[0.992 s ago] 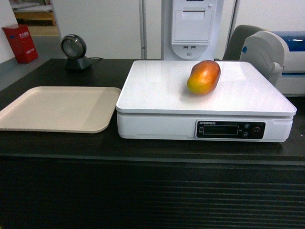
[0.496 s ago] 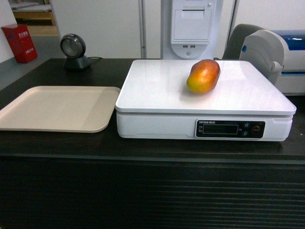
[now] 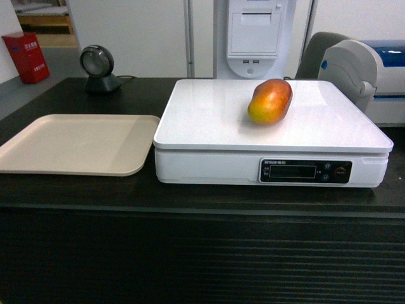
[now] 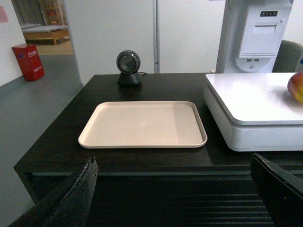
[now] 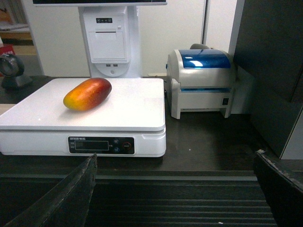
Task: Place dark red mango on scale at checkout
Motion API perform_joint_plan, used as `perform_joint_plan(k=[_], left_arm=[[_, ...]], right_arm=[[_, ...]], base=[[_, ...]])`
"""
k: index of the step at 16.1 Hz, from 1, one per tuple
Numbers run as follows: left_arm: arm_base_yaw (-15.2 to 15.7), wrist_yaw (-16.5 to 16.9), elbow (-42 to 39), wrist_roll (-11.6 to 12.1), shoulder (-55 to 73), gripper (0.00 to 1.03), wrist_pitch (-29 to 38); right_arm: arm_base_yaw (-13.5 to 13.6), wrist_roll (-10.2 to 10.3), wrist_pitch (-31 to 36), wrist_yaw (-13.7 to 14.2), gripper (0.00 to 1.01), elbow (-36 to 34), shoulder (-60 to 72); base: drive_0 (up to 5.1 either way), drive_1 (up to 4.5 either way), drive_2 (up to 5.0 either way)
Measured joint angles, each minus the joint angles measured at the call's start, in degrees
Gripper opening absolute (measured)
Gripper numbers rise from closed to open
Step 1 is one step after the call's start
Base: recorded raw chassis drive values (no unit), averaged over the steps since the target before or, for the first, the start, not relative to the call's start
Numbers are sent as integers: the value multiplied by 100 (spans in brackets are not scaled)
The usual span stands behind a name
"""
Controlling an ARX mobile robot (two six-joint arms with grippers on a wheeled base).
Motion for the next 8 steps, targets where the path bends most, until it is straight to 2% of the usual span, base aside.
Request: perform_joint_plan(k=[8], left_arm=[[0,0,0,0,0,98,0]], right_arm=[[0,0,0,0,98,0,0]], base=[[0,0,0]])
